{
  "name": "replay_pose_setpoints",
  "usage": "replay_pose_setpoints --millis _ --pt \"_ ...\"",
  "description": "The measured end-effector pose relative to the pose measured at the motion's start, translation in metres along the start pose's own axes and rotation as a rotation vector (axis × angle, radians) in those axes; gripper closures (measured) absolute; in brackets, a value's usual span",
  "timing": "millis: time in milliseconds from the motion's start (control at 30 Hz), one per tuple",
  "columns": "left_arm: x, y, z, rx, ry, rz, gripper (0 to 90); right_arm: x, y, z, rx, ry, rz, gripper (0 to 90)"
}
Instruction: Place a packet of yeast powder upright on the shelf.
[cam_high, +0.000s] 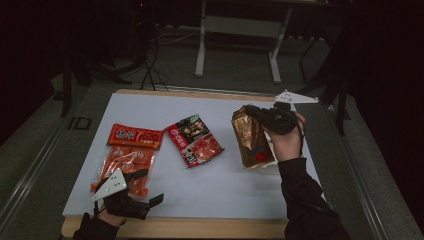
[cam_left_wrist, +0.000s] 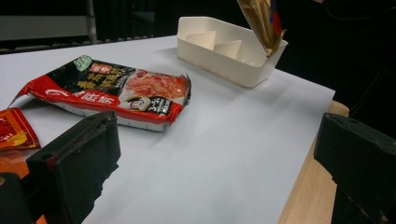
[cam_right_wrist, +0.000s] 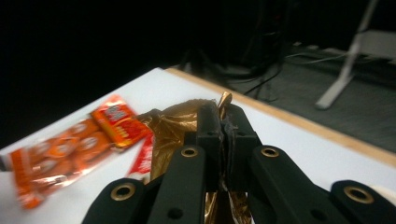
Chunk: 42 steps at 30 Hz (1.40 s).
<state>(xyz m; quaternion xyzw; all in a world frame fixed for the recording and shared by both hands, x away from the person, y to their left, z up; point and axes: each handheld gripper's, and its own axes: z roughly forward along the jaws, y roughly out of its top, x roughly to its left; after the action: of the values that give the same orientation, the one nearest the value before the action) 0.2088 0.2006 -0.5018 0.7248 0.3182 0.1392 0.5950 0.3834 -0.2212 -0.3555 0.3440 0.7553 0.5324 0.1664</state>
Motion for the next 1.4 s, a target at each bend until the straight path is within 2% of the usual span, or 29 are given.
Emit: replay_pose_setpoints --millis 67,200,367,533,700,800,967,1167,1300,1400 --pt "0.000 0.000 0.000 -0.002 0.000 -0.001 0.7 -0.005 0.002 -0.001 -0.004 -0.020 -0.011 86.8" --pt "0.000 0.000 0.000 -0.004 -0.001 -0.003 0.7 -0.017 0.006 -0.005 -0.022 -0.027 0.005 86.7" --pt "0.000 0.000 0.001 -0.002 -0.002 -0.002 0.7 -0.027 0.010 -0.008 -0.055 -0.034 -0.008 86.5" --pt "0.000 -0.001 0.001 0.000 -0.002 -0.004 0.7 -0.039 0.016 -0.007 -0.069 -0.065 0.012 86.4" --pt "0.000 -0.001 0.001 0.004 -0.004 -0.003 0.7 -0.051 0.023 -0.007 -0.110 -0.054 0.054 86.0" --pt "0.000 -0.001 0.001 0.004 -0.006 0.002 0.7 -0.060 0.027 -0.008 -0.132 -0.073 0.066 86.0" --pt "-0.001 -0.001 0.002 0.006 -0.011 0.004 0.7 -0.072 0.031 -0.007 -0.141 -0.110 0.036 86.1" --pt "-0.002 -0.001 0.001 0.009 -0.015 0.010 0.7 -0.089 0.030 -0.004 -0.154 -0.142 0.056 86.0" --pt "-0.002 -0.001 0.001 0.009 -0.016 0.010 0.7 -0.101 0.030 -0.001 -0.185 -0.125 0.069 85.4" --pt "-0.002 -0.001 0.001 0.010 -0.016 0.012 0.7 -0.107 0.028 0.002 -0.189 -0.120 0.078 85.4"
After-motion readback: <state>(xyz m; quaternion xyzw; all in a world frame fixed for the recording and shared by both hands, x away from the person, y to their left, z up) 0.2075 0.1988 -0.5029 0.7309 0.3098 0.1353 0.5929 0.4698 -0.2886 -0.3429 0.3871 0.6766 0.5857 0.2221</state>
